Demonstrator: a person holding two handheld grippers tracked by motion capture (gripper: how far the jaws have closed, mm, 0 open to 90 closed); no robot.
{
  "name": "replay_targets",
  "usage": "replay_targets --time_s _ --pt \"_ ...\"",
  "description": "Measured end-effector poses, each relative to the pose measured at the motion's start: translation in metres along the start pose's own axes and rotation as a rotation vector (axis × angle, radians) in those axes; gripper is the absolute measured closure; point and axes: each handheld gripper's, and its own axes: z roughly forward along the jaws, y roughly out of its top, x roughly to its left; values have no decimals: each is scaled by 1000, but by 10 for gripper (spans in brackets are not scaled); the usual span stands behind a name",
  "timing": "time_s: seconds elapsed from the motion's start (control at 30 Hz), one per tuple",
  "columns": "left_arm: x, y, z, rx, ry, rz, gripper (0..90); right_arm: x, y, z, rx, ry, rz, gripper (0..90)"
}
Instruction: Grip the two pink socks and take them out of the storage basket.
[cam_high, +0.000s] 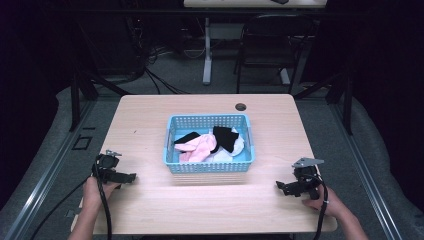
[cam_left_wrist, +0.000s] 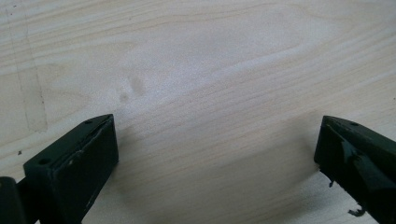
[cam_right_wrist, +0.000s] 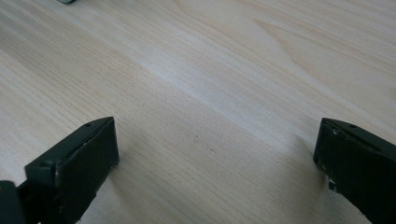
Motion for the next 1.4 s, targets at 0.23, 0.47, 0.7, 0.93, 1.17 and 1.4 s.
replay_targets --time_s 0.23,0.47,0.7,0.93,1.17,1.4 --pt "0 0 0 -1 0 -3 0 0 0 0 1 0 0 0" --pt "-1 1 0 8 -2 6 0 0 0 0 1 -3 -3 0" --pt "-3 5 -3 34 -30 33 2 0 1 0 4 -3 -2 0" --pt "-8 14 -16 19 -41 50 1 0 0 0 3 -5 0 0" --pt "-13 25 -30 -6 -54 62 1 0 0 0 3 -3 0 0" --pt "-25 40 -44 -35 -71 95 2 0 0 0 2 -3 1 0"
